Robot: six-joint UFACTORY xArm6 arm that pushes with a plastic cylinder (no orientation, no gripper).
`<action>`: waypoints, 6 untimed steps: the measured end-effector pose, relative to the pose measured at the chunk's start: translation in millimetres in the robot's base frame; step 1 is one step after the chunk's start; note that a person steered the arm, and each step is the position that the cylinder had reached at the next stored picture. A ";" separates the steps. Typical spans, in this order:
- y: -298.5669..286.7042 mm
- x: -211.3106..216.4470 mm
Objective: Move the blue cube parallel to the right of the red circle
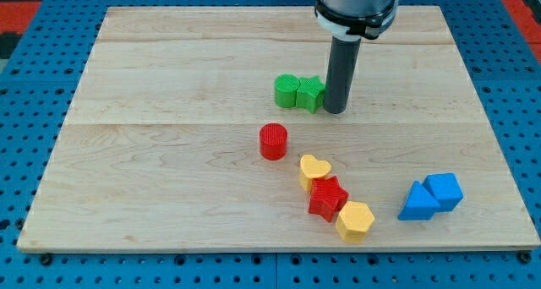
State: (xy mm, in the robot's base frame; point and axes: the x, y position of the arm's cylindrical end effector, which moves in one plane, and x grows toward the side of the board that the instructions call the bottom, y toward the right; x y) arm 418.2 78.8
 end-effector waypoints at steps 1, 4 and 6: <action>-45.4 -2.7; 120.4 15.8; 220.4 106.6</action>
State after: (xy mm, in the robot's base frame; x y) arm 524.8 299.1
